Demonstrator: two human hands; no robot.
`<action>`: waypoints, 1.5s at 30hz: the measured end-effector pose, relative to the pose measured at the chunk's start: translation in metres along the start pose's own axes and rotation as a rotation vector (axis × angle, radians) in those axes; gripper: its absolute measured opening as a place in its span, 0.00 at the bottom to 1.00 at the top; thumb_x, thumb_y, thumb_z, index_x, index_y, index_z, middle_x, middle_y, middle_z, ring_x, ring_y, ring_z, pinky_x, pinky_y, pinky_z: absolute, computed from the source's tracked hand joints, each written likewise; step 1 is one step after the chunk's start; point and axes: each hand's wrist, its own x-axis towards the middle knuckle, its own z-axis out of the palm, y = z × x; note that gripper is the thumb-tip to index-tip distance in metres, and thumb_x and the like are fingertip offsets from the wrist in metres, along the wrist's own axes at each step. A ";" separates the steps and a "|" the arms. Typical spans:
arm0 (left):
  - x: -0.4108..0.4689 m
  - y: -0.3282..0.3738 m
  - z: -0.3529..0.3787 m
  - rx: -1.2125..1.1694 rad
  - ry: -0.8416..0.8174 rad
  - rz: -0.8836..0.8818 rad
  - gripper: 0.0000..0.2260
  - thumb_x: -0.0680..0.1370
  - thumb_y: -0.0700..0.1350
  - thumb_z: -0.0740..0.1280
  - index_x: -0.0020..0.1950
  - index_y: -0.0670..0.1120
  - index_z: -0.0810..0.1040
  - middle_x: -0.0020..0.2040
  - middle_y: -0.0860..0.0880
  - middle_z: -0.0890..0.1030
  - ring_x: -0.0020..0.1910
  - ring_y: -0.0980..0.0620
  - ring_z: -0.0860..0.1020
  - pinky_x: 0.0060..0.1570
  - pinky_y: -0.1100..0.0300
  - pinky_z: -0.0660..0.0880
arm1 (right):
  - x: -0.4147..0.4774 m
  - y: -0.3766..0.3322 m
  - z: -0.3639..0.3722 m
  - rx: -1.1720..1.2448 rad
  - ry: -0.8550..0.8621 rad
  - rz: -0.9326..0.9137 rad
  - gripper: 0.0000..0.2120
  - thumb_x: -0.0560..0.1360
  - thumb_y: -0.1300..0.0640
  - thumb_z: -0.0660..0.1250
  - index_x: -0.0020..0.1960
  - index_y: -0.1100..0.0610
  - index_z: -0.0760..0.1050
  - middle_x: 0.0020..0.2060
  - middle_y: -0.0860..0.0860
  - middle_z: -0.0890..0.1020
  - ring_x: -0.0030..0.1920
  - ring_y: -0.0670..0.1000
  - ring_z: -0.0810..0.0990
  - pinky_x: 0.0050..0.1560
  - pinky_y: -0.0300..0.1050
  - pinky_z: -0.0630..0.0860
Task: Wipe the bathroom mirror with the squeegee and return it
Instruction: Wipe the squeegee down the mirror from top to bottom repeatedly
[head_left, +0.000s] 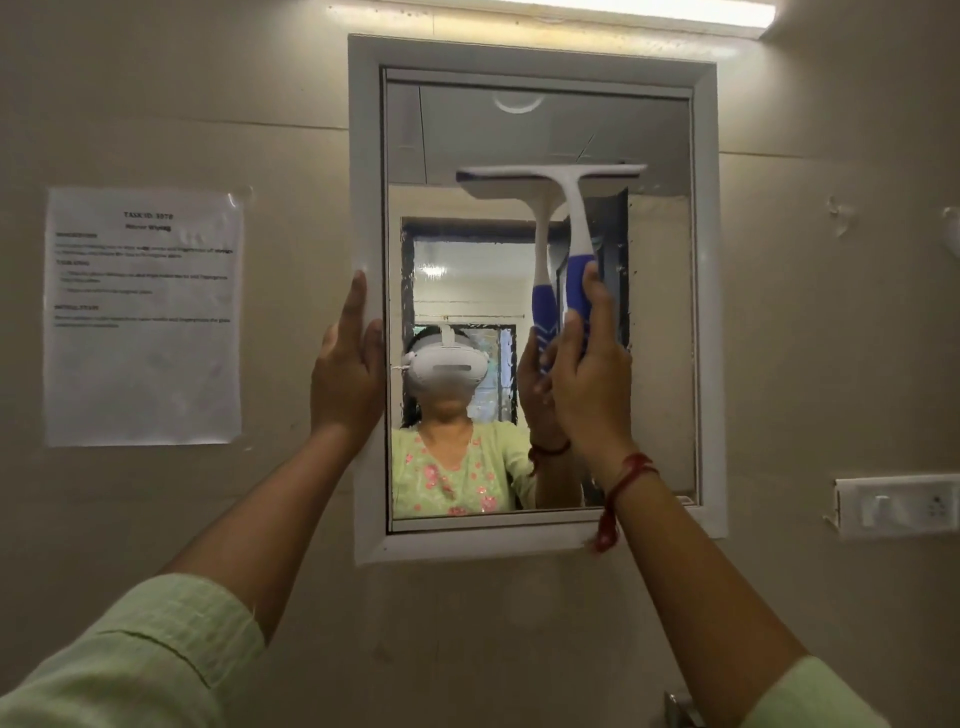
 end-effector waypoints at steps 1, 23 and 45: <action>0.000 0.000 0.000 0.001 0.000 0.002 0.21 0.82 0.48 0.52 0.75 0.54 0.53 0.69 0.41 0.69 0.54 0.42 0.75 0.48 0.57 0.68 | 0.004 -0.001 0.000 -0.002 0.009 0.007 0.21 0.82 0.52 0.52 0.72 0.41 0.53 0.44 0.53 0.79 0.37 0.52 0.80 0.37 0.54 0.81; -0.002 0.004 0.000 0.014 0.017 0.002 0.21 0.82 0.47 0.53 0.75 0.51 0.55 0.69 0.42 0.69 0.57 0.41 0.74 0.50 0.59 0.66 | -0.088 0.027 -0.015 0.002 -0.058 0.017 0.22 0.80 0.49 0.51 0.73 0.43 0.53 0.47 0.52 0.77 0.40 0.47 0.77 0.41 0.47 0.80; -0.001 0.001 0.002 0.019 0.027 0.008 0.20 0.82 0.48 0.53 0.75 0.51 0.56 0.72 0.46 0.66 0.62 0.44 0.72 0.55 0.60 0.64 | -0.078 0.021 -0.014 0.030 -0.058 0.039 0.23 0.80 0.47 0.49 0.74 0.49 0.55 0.54 0.57 0.79 0.41 0.42 0.77 0.40 0.28 0.75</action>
